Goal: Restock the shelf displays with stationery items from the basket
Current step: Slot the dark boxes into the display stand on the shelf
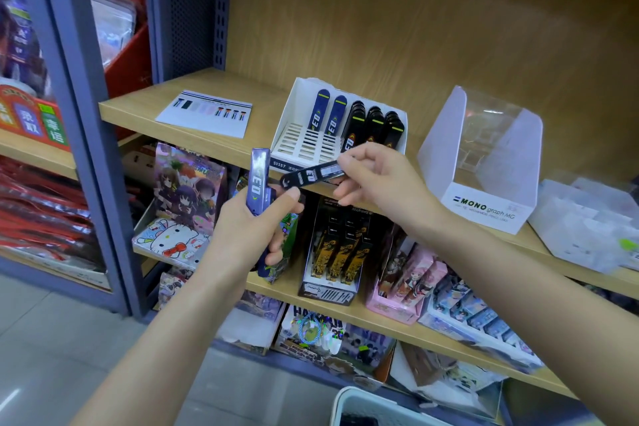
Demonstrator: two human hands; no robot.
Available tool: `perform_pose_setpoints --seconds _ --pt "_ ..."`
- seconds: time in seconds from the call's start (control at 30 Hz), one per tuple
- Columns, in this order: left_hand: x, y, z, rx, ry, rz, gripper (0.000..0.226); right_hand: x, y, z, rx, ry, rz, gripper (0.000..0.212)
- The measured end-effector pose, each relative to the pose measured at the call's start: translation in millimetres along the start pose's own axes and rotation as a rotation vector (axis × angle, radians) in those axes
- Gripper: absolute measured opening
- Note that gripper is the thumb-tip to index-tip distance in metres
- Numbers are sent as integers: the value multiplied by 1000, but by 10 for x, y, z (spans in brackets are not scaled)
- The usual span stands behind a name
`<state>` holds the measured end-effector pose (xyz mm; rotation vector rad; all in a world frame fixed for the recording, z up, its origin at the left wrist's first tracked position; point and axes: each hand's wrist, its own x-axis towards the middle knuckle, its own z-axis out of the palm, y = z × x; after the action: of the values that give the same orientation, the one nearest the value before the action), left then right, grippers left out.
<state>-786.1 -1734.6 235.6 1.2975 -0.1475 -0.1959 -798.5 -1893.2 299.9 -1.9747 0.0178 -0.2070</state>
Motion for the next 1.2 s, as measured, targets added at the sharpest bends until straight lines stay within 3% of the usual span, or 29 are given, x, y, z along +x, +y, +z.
perform_pose_setpoints --seconds 0.07,0.3,0.43,0.53,0.67,0.8,0.97,1.1,1.2 --pt "10 0 -11 -25 13 -8 14 -47 21 -42 115 25 64 15" --pt "39 -23 4 3 -65 -85 44 -152 163 -44 334 19 239 7" --pt "73 -12 -6 -144 -187 -202 61 -228 206 23 80 -80 198 24" --pt "1 -38 27 -103 -153 -102 32 -298 194 83 -101 -163 97 20" --pt "-20 -70 68 -20 -143 -9 29 -343 182 205 -226 -234 82 14" --pt "-27 -69 83 17 -137 10 29 -366 190 202 -395 -178 8 18" --pt "21 -105 65 19 -145 -38 30 -260 231 72 -264 -25 -56 26" --pt "5 -114 83 34 -121 -71 28 -154 167 -154 -342 153 -143 32" --pt "221 -148 92 56 -121 -243 34 -61 147 -314 -288 188 -164 19"
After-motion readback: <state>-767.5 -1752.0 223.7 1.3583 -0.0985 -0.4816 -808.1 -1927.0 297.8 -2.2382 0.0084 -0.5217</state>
